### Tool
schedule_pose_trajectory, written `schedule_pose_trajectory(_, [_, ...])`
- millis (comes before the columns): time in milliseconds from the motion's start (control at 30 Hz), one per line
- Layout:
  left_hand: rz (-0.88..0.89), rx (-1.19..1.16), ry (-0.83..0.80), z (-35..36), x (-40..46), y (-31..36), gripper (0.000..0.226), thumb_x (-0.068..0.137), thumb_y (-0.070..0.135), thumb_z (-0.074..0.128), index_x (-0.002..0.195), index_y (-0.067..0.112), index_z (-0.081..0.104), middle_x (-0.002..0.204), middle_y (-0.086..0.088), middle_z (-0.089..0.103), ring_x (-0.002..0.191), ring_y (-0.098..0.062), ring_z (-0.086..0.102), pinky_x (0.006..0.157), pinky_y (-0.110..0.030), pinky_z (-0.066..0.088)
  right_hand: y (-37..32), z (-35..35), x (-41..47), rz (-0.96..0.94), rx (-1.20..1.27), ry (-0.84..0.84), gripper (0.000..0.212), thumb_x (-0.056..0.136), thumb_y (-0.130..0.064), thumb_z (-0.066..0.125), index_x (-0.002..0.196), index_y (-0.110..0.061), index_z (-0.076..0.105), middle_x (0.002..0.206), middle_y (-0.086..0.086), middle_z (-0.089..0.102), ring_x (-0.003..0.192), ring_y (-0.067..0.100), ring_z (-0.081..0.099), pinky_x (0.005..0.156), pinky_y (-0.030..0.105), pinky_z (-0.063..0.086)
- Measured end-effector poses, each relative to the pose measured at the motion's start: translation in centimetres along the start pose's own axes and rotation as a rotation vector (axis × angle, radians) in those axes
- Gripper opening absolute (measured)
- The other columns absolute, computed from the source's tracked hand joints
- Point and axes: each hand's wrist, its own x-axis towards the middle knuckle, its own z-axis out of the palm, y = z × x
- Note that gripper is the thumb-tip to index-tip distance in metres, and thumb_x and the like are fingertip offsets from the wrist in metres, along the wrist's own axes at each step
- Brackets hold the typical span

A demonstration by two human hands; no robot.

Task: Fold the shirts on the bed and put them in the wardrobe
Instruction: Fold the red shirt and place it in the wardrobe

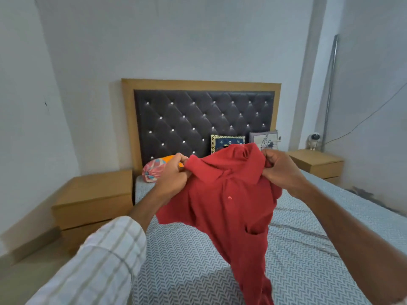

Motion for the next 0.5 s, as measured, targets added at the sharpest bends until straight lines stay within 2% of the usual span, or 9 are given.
schedule_pose_trajectory(67, [0.135,0.248,-0.041,-1.1,1.0,1.3,0.016,0.085,0.018,0.071,0.085,0.024,0.056,0.078,0.006,0.068,0.075,-0.006,0.064,0.072,-0.027,0.048,-0.2,-2.0,0.2,-0.040,-0.175,-0.072,0.015,0.076,-0.015,0.080,0.078,-0.017,0.066,0.070,-0.001,0.066,0.066,0.010,0.056,0.069,0.033,0.049])
schedule_pose_trajectory(133, [0.177,0.502,-0.209,-2.7,1.8,2.7,0.024,0.076,0.028,0.081,0.093,0.031,0.064,0.081,0.016,0.069,0.081,0.000,0.065,0.076,-0.024,0.049,-0.4,-4.0,0.5,-0.077,-0.388,-0.128,0.022,0.075,-0.030,0.082,0.078,-0.016,0.065,0.074,0.003,0.066,0.070,0.016,0.060,0.070,0.034,0.048])
schedule_pose_trajectory(200, [0.155,0.690,-0.395,-3.7,2.0,4.6,0.030,0.069,0.033,0.086,0.094,0.031,0.070,0.081,0.017,0.070,0.079,0.001,0.064,0.073,-0.021,0.047,-0.8,-5.7,0.6,-0.096,-0.547,-0.114,0.025,0.076,-0.039,0.082,0.082,-0.019,0.069,0.078,0.001,0.069,0.076,0.018,0.063,0.074,0.034,0.050])
schedule_pose_trajectory(267, [0.121,0.780,-0.404,-3.9,2.2,6.1,0.021,0.068,0.033,0.087,0.081,0.028,0.071,0.075,0.013,0.070,0.073,-0.004,0.063,0.064,-0.022,0.044,-1.5,-7.2,0.6,-0.111,-0.639,-0.073,0.027,0.077,-0.042,0.081,0.080,-0.018,0.069,0.070,-0.005,0.065,0.071,0.014,0.060,0.067,0.029,0.046])
schedule_pose_trajectory(333, [0.101,0.673,-0.261,-3.8,2.1,6.9,0.025,0.067,0.028,0.087,0.065,0.022,0.063,0.062,0.009,0.062,0.060,-0.008,0.055,0.057,-0.026,0.038,-1.7,-8.8,1.0,-0.099,-0.678,-0.091,0.028,0.075,-0.038,0.083,0.076,-0.015,0.068,0.066,-0.003,0.062,0.068,0.015,0.057,0.063,0.027,0.041])
schedule_pose_trajectory(400, [0.086,0.364,-0.132,-3.5,1.8,7.5,0.037,0.070,0.011,0.080,0.057,0.017,0.047,0.055,0.003,0.047,0.053,-0.010,0.040,0.054,-0.028,0.031,-1.9,-10.7,1.3,-0.043,-0.602,-0.189,0.024,0.074,-0.031,0.086,0.078,-0.014,0.069,0.069,-0.002,0.062,0.069,0.015,0.055,0.064,0.029,0.039])
schedule_pose_trajectory(467, [0.058,0.107,-0.116,-3.2,1.2,8.0,0.042,0.073,-0.004,0.068,0.056,0.019,0.038,0.057,0.000,0.037,0.053,-0.008,0.033,0.053,-0.028,0.027,-1.8,-11.8,1.3,-0.004,-0.537,-0.218,0.017,0.075,-0.024,0.086,0.082,-0.018,0.072,0.076,-0.003,0.066,0.074,0.013,0.057,0.068,0.029,0.040])
schedule_pose_trajectory(500, [0.042,0.066,-0.132,-2.8,0.8,8.3,0.043,0.074,-0.007,0.066,0.056,0.020,0.037,0.056,0.002,0.037,0.052,-0.006,0.033,0.052,-0.027,0.027,-1.6,-12.2,1.3,-0.022,-0.536,-0.151,0.015,0.075,-0.023,0.086,0.083,-0.021,0.074,0.078,-0.004,0.068,0.078,0.013,0.060,0.071,0.029,0.043])
